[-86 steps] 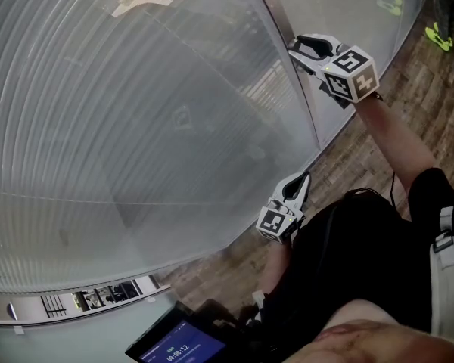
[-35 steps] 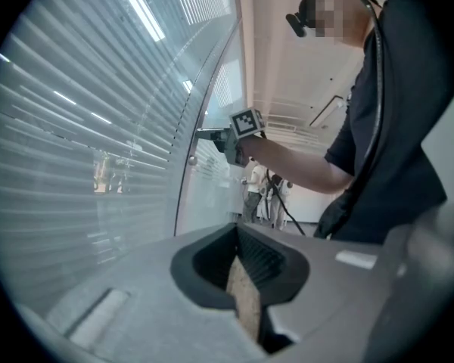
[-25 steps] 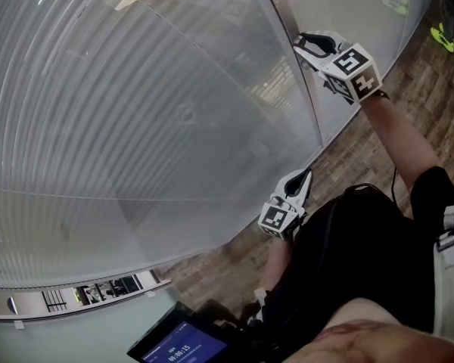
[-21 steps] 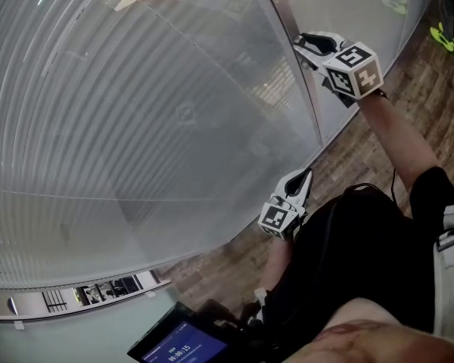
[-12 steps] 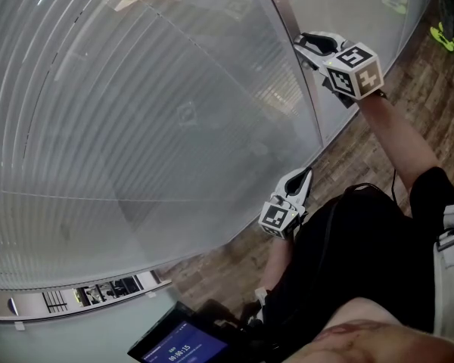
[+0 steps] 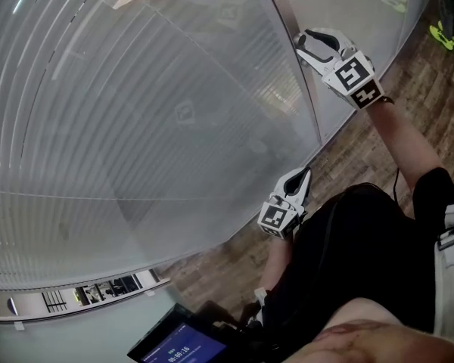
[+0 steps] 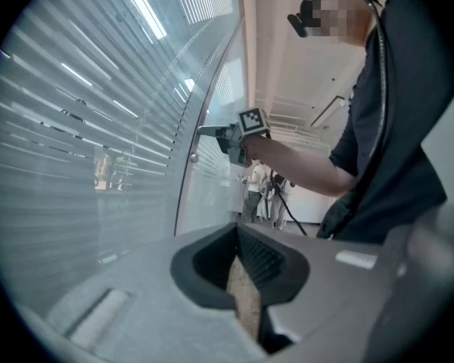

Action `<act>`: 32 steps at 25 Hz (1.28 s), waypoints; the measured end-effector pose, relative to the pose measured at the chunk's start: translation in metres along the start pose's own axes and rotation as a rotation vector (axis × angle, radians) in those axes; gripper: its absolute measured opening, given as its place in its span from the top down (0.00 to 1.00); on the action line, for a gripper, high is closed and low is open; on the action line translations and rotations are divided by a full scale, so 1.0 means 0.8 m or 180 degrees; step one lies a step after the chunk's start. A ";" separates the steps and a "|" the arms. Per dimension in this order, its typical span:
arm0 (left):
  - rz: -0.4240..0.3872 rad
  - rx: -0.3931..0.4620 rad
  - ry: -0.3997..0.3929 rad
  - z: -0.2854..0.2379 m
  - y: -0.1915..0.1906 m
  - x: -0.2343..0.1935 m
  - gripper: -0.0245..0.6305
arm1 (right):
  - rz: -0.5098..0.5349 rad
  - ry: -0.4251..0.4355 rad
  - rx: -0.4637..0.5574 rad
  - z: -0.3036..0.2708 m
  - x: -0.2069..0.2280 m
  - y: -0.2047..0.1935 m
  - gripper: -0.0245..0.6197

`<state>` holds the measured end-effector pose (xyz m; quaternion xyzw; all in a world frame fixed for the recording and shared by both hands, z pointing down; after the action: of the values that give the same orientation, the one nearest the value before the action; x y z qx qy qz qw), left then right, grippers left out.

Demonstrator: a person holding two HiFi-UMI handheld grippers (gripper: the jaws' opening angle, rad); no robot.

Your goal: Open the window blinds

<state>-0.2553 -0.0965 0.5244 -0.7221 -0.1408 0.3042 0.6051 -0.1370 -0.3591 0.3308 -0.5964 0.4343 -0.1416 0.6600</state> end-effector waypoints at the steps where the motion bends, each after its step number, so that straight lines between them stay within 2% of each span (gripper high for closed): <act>1: 0.0002 0.0003 0.0000 0.000 0.000 0.000 0.96 | 0.0266 -0.0032 -0.0031 0.002 -0.002 0.002 0.69; 5: 0.0004 0.0013 -0.0021 -0.001 0.000 0.002 0.96 | 0.1528 -0.0227 -0.0176 0.010 -0.012 0.015 0.69; 7: -0.0006 0.0011 -0.0031 -0.002 0.000 0.003 0.96 | 0.2061 -0.0232 -0.0248 0.011 -0.020 0.016 0.69; 10: -0.0007 0.0020 -0.0038 -0.002 0.000 0.004 0.96 | 0.2614 -0.0235 -0.0344 0.007 -0.025 0.010 0.69; 12: 0.0004 0.0035 -0.0029 -0.001 0.000 0.005 0.96 | 0.2824 -0.0231 -0.0378 0.005 -0.028 0.007 0.69; 17: 0.0022 0.0052 -0.0020 0.000 0.000 0.010 0.96 | 0.3062 -0.0194 -0.0372 -0.003 -0.029 0.008 0.69; 19: 0.0028 0.0066 -0.0011 0.000 0.001 0.011 0.96 | 0.3098 -0.0176 -0.0385 -0.006 -0.029 0.006 0.70; 21: 0.0017 0.0073 -0.0002 0.002 -0.001 0.011 0.96 | 0.3130 -0.0161 -0.0398 -0.009 -0.031 0.003 0.76; 27: 0.0029 0.0071 0.0010 0.005 -0.006 0.013 0.96 | 0.3133 -0.0170 -0.0420 -0.009 -0.034 0.001 0.76; 30: 0.0020 0.0068 0.0014 0.005 -0.005 0.013 0.96 | 0.2973 -0.0166 -0.0412 -0.010 -0.033 0.002 0.77; 32: 0.0017 0.0068 0.0022 0.007 -0.003 0.013 0.96 | 0.2644 -0.0127 -0.0397 -0.011 -0.031 0.008 0.77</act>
<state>-0.2507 -0.0855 0.5237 -0.7170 -0.1335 0.3049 0.6125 -0.1597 -0.3461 0.3359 -0.4120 0.6327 0.1746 0.6320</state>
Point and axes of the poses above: the fingertips, and each gripper's own axes: z backward along the fingers, x to its right, y out of its top, the point moved 7 cm from there along z, backward along the fingers, and after that the axes turned 5 degrees about z, right-handed, at the moved point
